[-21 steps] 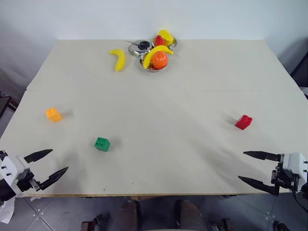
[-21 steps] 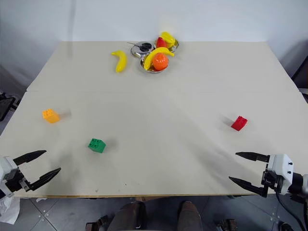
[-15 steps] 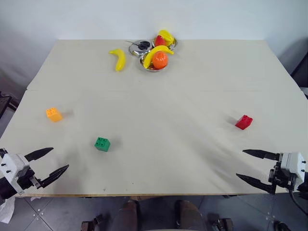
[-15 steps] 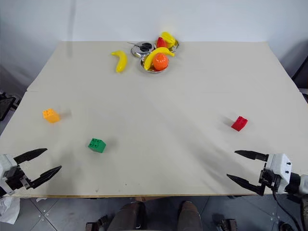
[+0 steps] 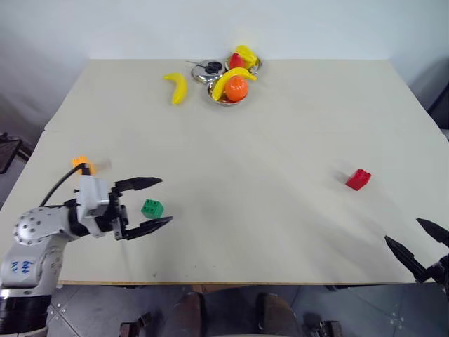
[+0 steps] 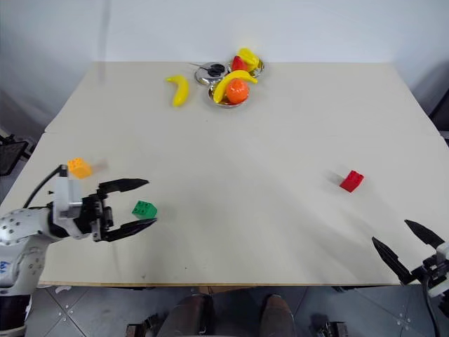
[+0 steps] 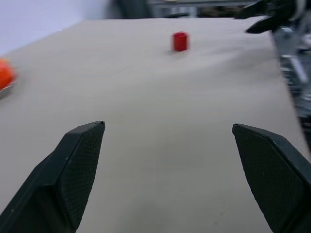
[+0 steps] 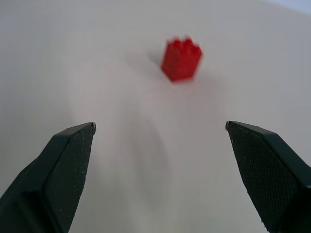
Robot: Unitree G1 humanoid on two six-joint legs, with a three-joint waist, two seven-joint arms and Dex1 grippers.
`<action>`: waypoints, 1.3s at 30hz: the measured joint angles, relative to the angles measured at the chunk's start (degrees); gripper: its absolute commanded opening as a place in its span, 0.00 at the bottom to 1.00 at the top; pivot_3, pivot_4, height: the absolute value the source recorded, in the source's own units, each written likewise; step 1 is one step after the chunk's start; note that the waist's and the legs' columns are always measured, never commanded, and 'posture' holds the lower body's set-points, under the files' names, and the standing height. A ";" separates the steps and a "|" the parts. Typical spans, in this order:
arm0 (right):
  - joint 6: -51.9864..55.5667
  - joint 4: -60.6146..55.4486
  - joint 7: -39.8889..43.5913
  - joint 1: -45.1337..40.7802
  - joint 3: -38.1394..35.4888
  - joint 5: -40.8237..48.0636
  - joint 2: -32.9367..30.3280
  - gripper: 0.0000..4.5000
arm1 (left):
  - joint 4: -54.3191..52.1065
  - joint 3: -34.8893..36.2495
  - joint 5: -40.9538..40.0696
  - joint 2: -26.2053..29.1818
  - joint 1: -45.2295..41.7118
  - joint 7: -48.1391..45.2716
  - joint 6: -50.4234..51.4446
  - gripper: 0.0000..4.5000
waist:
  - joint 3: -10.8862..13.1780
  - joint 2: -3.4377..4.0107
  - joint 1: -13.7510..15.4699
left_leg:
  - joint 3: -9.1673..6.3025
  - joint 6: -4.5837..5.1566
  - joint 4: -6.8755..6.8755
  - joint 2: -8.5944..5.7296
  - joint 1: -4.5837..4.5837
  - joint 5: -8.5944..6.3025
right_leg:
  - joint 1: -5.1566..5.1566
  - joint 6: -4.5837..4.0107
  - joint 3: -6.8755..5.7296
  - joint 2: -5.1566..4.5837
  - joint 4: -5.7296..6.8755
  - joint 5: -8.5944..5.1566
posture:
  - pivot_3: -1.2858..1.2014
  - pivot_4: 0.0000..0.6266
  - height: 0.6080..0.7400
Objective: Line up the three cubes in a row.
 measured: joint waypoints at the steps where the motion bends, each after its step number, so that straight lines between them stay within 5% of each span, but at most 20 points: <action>1: 0.00 0.39 -0.06 -0.10 -0.10 -0.05 -0.12 1.00 | 0.17 -0.55 0.16 -0.67 -0.78 -0.12 -0.01 0.99 | 0.00 0.00 -0.16 | 0.06 0.01 0.01 0.00 0.04 -0.01 | 0.00 0.00 0.05 0.00 -0.02 0.00 | 0.52 0.24 1.00; 9: 2.71 7.25 2.96 -14.18 6.12 -2.58 -8.78 1.00 | -0.56 -5.15 0.71 -2.58 -2.72 -0.55 2.30 0.99 | 0.02 0.02 -1.14 | 0.55 0.07 -0.07 0.05 0.54 -0.04 | 0.04 0.02 0.63 0.05 0.00 0.00 | 0.52 0.24 1.00; 14: 9.42 16.65 7.38 -30.17 15.61 -7.23 -17.35 1.00 | -2.08 -4.23 0.73 -1.70 -1.29 -0.13 3.03 0.99 | 0.04 0.01 -1.03 | 0.65 0.15 0.06 0.05 0.52 -0.10 | 0.03 0.05 0.74 0.05 -0.02 0.03 | 0.52 0.24 1.00; 24: 3.01 43.63 10.00 -60.81 34.21 -24.07 -17.54 1.00 | -5.30 -3.99 0.80 -1.42 -0.39 1.05 3.93 0.99 | 0.07 0.00 -1.51 | 0.84 0.23 0.10 0.02 0.40 -0.25 | -0.01 0.23 0.88 0.04 -0.20 0.13 | 0.52 0.24 1.00; 39: -1.36 59.74 10.96 -71.94 36.87 -30.24 -14.54 1.00 | -6.89 -3.32 1.07 -0.83 1.01 2.28 3.88 0.99 | 0.08 0.01 -2.12 | 0.88 0.23 0.05 0.05 0.32 -0.32 | -0.03 0.25 0.86 0.07 -0.30 0.14 | 0.52 0.24 1.00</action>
